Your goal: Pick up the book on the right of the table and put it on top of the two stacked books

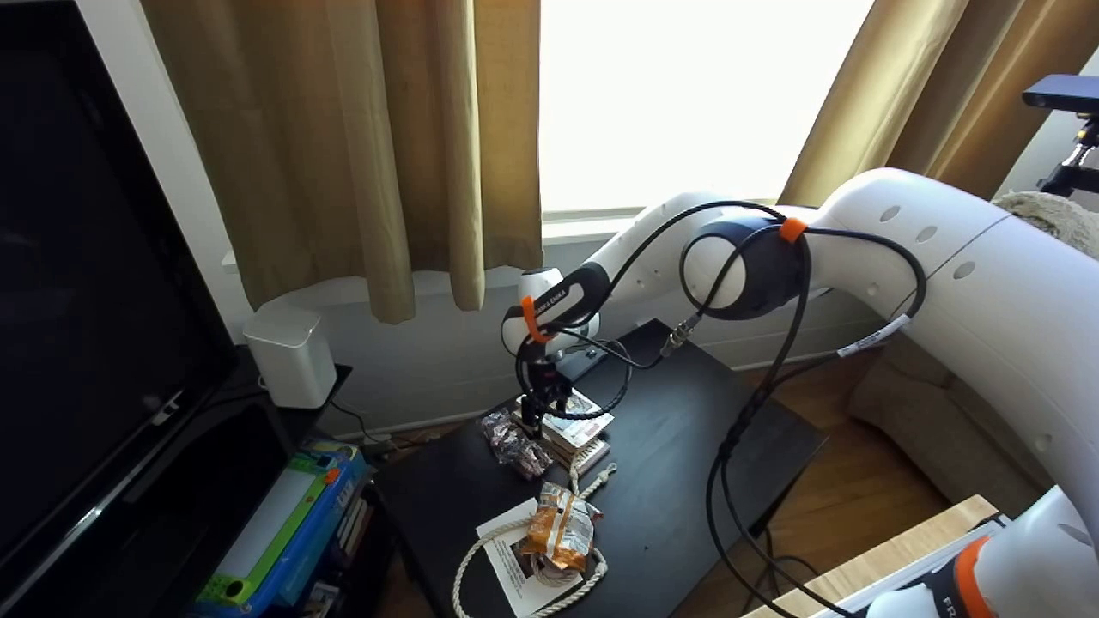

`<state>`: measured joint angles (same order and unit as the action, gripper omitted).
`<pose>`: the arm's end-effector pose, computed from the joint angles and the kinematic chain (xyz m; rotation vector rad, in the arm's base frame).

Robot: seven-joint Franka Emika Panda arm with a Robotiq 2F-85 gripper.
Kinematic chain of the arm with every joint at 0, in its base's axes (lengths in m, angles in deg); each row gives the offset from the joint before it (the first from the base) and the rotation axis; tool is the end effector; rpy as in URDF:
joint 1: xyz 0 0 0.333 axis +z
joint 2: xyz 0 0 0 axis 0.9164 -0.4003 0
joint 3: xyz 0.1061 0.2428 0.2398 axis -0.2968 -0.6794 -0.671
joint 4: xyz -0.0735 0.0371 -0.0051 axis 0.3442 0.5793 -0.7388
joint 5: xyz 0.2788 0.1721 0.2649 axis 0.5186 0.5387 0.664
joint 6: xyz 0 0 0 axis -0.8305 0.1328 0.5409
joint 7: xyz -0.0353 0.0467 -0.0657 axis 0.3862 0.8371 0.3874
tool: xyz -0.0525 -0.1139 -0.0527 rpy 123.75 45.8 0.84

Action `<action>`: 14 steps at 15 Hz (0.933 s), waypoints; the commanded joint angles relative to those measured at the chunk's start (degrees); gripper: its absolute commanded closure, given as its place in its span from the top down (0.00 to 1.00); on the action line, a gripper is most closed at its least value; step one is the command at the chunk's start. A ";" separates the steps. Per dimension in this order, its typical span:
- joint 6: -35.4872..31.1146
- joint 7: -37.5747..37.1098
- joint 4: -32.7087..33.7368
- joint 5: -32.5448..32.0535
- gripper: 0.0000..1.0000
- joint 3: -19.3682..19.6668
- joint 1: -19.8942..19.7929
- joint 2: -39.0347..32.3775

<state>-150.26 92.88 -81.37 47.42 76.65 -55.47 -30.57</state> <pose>0.6818 0.2157 -0.1172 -2.8611 -0.9216 0.4883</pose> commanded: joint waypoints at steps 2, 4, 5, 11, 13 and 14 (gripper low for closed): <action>0.57 2.41 -1.75 -1.73 1.00 0.76 0.16 2.63; -0.12 2.60 -2.53 -2.83 1.00 1.85 0.18 3.73; -0.18 2.70 -3.04 -3.28 1.00 2.18 0.19 4.51; 0.63 14.79 -9.85 -2.98 1.00 -0.22 -3.35 12.54; 0.98 12.80 -11.43 -2.68 1.00 0.50 -2.93 14.97; 1.82 9.78 -11.46 -3.21 1.00 0.44 -2.80 15.73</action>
<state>-150.05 106.37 -87.94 44.76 77.16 -58.18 -19.58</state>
